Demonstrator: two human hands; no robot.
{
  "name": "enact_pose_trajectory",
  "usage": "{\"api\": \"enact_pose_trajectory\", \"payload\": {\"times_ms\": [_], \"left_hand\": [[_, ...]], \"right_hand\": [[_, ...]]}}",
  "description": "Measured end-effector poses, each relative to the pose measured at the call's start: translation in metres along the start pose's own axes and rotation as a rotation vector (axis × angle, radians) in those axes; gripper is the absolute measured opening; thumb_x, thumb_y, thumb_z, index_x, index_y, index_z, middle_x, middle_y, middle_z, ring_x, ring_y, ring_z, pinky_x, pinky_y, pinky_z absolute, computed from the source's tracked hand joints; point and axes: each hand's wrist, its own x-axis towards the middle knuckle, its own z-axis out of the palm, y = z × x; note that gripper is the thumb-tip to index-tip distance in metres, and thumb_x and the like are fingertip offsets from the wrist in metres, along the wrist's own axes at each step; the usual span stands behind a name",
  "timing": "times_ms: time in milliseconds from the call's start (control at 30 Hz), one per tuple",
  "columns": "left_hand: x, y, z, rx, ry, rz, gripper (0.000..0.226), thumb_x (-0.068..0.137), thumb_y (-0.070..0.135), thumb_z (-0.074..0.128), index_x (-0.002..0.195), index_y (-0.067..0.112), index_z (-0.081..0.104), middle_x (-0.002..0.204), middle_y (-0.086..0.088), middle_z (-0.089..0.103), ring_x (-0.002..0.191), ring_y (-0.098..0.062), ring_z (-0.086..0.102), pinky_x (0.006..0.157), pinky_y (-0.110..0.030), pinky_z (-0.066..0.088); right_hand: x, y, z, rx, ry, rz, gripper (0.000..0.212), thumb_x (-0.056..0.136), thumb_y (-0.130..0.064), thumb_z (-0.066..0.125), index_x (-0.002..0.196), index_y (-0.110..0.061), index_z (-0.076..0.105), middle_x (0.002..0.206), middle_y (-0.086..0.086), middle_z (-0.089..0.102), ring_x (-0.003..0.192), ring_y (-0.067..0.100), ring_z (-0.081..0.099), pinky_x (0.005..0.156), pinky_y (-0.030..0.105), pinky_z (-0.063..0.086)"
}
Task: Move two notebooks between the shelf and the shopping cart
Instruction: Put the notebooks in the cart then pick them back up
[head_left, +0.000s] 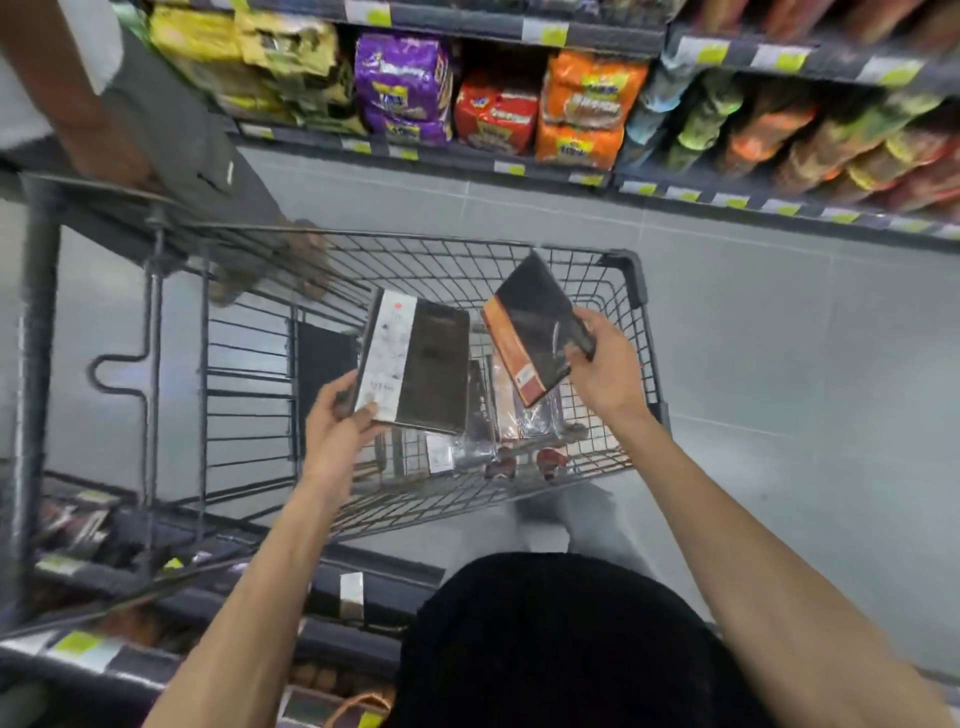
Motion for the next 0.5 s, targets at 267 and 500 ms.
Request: {"api": "enact_pose_trajectory", "payload": {"times_ms": [267, 500], "left_hand": [[-0.05, 0.09, 0.021, -0.157, -0.146, 0.187, 0.044, 0.098, -0.002, 0.055, 0.134, 0.022, 0.055, 0.119, -0.008, 0.073, 0.105, -0.02, 0.072, 0.087, -0.034, 0.057], [-0.108, 0.155, 0.086, -0.257, -0.348, 0.333, 0.045, 0.097, -0.004, 0.054, 0.136, 0.019, 0.052, 0.115, 0.0, 0.074, 0.103, -0.016, 0.071, 0.082, -0.029, 0.056]], "right_hand": [[-0.051, -0.028, -0.085, 0.315, 0.238, -0.048, 0.049, 0.09, -0.006, 0.063, 0.132, -0.03, 0.058, 0.103, -0.022, 0.068, 0.078, 0.02, 0.073, 0.08, 0.049, 0.059], [-0.102, -0.03, -0.172, 0.667, 0.526, -0.13, 0.046, 0.095, -0.003, 0.062, 0.13, -0.033, 0.057, 0.098, -0.02, 0.064, 0.075, 0.003, 0.07, 0.071, 0.022, 0.059]]}}
